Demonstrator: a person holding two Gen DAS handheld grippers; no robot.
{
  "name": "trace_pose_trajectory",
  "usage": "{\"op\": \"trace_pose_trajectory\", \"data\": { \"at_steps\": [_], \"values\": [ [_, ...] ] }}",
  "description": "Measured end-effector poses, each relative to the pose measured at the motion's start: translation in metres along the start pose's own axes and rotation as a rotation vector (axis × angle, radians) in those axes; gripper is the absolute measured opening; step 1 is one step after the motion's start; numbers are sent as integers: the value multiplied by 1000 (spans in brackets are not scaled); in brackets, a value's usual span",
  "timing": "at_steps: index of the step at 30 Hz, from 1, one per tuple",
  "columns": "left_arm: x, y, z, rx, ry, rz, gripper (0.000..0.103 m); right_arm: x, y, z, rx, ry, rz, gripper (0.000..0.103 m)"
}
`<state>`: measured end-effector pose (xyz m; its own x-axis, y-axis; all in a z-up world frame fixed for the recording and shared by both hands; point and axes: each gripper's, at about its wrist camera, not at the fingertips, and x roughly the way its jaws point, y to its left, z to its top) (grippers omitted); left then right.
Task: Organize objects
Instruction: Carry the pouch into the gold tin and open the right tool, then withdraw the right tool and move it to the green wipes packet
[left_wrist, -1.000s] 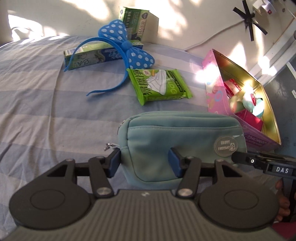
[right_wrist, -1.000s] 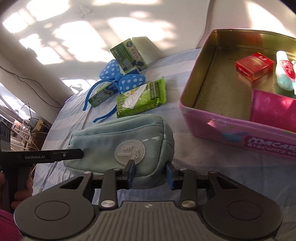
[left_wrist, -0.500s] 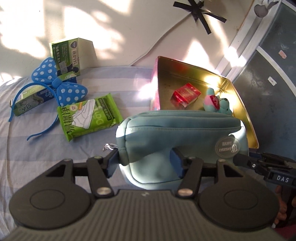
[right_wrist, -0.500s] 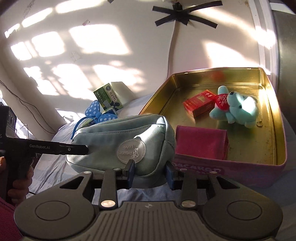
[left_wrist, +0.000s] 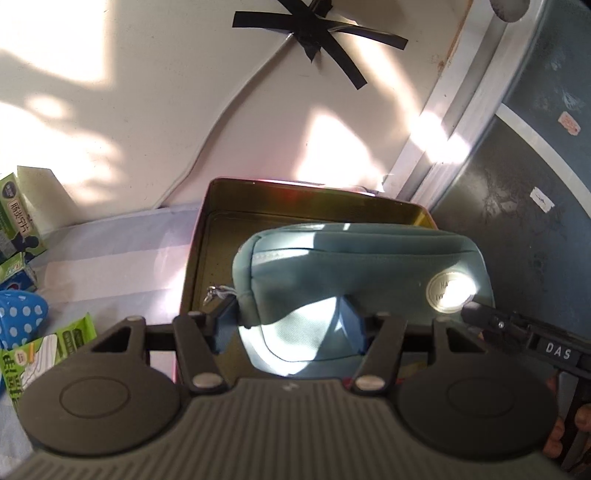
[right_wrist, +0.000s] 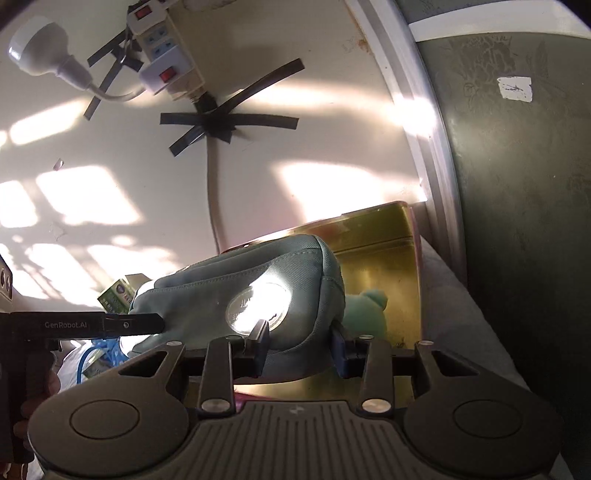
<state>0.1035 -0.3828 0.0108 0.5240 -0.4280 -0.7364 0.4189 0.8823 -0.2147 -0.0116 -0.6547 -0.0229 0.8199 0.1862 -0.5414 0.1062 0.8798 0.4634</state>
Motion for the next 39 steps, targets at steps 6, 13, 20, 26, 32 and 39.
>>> {"op": "trace_pose_trajectory", "data": {
  "at_steps": [6, 13, 20, 26, 32, 39],
  "values": [
    [51, 11, 14, -120, 39, 46, 64, 60, -10, 21, 0, 35, -79, 42],
    [74, 15, 13, -107, 99, 83, 65, 86, 0, 23, -56, 25, -102, 62],
    [46, 16, 10, -45, 64, 82, 65, 56, 20, 20, -86, -69, -107, 63],
    [1, 21, -10, -7, 35, 92, 65, 14, 53, -1, -141, -116, -71, 63],
    [-38, 35, -43, 2, 25, 120, 65, -10, 95, -36, -215, -61, 20, 63],
    [-73, 74, -87, -74, 41, 186, 65, -9, 158, -75, -376, 45, 166, 63]
  ]
}}
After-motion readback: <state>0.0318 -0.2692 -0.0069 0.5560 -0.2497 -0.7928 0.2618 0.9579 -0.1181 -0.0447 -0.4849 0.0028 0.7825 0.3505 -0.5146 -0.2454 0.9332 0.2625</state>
